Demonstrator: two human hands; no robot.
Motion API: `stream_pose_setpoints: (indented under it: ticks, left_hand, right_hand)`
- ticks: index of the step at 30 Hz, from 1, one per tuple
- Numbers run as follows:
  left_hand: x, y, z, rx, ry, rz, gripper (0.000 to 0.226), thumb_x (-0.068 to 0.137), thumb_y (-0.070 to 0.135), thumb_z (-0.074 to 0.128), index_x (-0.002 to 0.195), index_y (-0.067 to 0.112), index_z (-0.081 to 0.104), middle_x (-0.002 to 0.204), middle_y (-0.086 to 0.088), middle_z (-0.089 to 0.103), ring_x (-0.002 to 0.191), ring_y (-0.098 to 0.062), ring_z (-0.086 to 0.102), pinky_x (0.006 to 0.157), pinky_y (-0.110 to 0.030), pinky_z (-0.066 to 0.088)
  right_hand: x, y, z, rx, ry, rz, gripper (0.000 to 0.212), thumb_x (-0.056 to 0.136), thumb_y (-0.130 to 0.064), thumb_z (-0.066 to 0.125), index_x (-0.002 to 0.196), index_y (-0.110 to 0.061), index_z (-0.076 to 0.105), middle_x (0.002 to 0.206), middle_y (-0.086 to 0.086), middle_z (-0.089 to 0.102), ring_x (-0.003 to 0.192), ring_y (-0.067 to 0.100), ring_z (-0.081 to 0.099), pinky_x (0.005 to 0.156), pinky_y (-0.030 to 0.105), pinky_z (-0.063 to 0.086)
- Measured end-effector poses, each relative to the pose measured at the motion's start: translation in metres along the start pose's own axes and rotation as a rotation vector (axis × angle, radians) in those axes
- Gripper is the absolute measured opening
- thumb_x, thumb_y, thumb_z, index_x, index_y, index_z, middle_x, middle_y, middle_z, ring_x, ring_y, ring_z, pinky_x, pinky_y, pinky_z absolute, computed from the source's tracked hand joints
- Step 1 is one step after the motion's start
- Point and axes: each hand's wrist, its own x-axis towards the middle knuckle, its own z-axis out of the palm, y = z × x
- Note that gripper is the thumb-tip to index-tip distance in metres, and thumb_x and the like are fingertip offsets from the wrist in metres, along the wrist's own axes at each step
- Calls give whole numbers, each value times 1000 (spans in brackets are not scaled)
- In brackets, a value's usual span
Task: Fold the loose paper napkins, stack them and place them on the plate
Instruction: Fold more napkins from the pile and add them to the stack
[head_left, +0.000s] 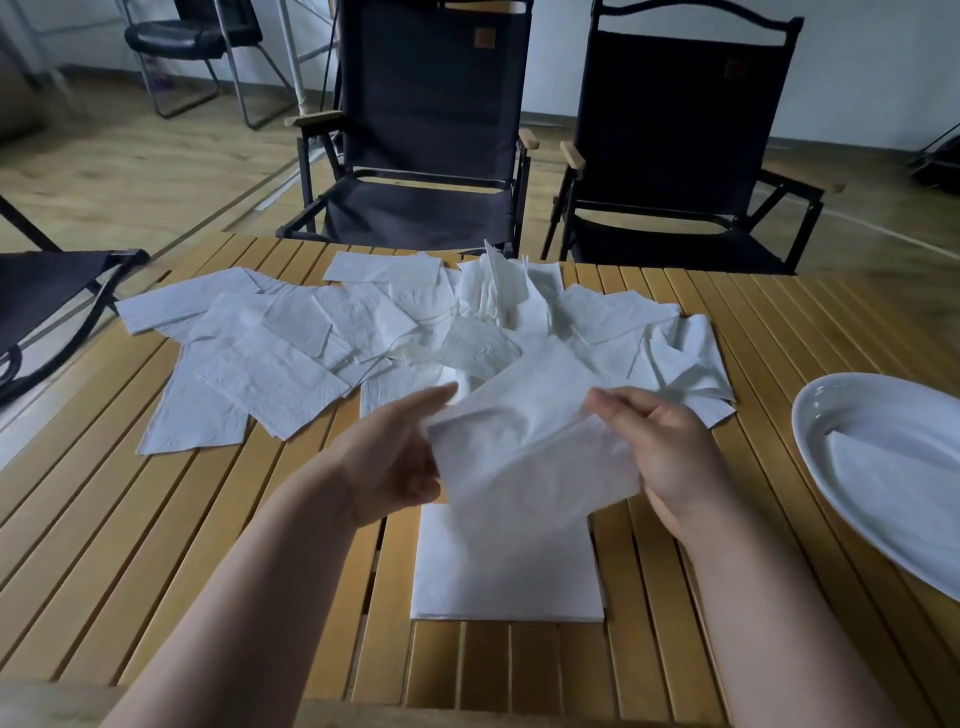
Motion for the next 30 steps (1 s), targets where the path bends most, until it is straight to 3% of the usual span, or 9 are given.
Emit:
stream_pose_setpoints:
  ticks: [2, 4, 8, 11, 14, 20, 24, 28, 30]
  left_hand:
    - [0, 0, -1, -5, -43, 49, 45, 96, 46, 50, 122, 12, 66, 84, -10, 69, 69, -19, 57, 61, -30, 34]
    - [2, -2, 0, 32, -36, 127, 39, 98, 39, 51, 130, 20, 62, 105, -15, 73, 90, -22, 64, 76, -34, 40]
    - [5, -5, 6, 76, 69, 283, 39, 97, 21, 59, 135, 32, 58, 116, -1, 73, 105, -21, 71, 98, -42, 53]
    - [6, -6, 7, 147, 99, 356, 38, 94, 18, 64, 128, 36, 64, 112, -2, 74, 103, -21, 71, 93, -40, 55]
    - [6, -6, 8, 179, 136, 438, 31, 92, 14, 66, 118, 30, 71, 103, -8, 76, 96, -20, 71, 87, -33, 56]
    - [9, -7, 6, 195, 231, 556, 23, 88, 15, 71, 109, 24, 76, 99, -6, 76, 92, -13, 69, 87, -27, 53]
    - [11, -8, 6, 211, 257, 593, 22, 88, 12, 71, 107, 21, 76, 96, 2, 77, 89, -5, 68, 75, -12, 50]
    - [12, -8, 4, 249, 301, 631, 22, 86, 14, 73, 107, 20, 77, 95, 1, 77, 87, -4, 68, 72, -12, 50]
    - [13, -9, 3, 267, 319, 643, 20, 85, 18, 74, 105, 20, 77, 93, 1, 76, 85, -5, 68, 72, -14, 50]
  right_hand:
    - [2, 0, -1, 115, 96, -13, 26, 67, -48, 77, 84, -29, 80, 97, -2, 77, 106, 20, 69, 103, 48, 51]
    - [3, 1, -2, 162, 137, -21, 26, 70, -48, 78, 87, -28, 80, 102, -1, 77, 109, 21, 68, 104, 49, 50]
    - [3, 3, -1, 141, 128, -34, 34, 69, -54, 78, 88, -26, 79, 97, 1, 74, 111, 31, 66, 103, 58, 49]
    - [3, 4, 0, 146, 104, -35, 27, 71, -48, 76, 85, -25, 79, 92, 0, 74, 104, 26, 68, 103, 55, 49]
    - [3, 3, 0, 138, 46, -44, 26, 74, -40, 76, 93, -23, 79, 101, 2, 76, 105, 26, 70, 101, 51, 52]
    - [2, 2, 1, 82, 47, -154, 20, 84, -17, 75, 104, -18, 70, 98, -1, 78, 96, 17, 74, 86, 34, 58]
    - [1, 6, 1, -147, 116, -264, 36, 87, -20, 75, 116, -27, 55, 86, -4, 78, 88, 10, 74, 74, 21, 55]
    - [0, 11, 1, -227, 122, -330, 57, 88, -22, 75, 136, -34, 48, 89, -6, 77, 91, 7, 72, 81, 21, 54]
    - [0, 10, 1, -235, 107, -353, 53, 89, -18, 74, 136, -30, 54, 83, -12, 75, 85, 3, 70, 81, 18, 54]
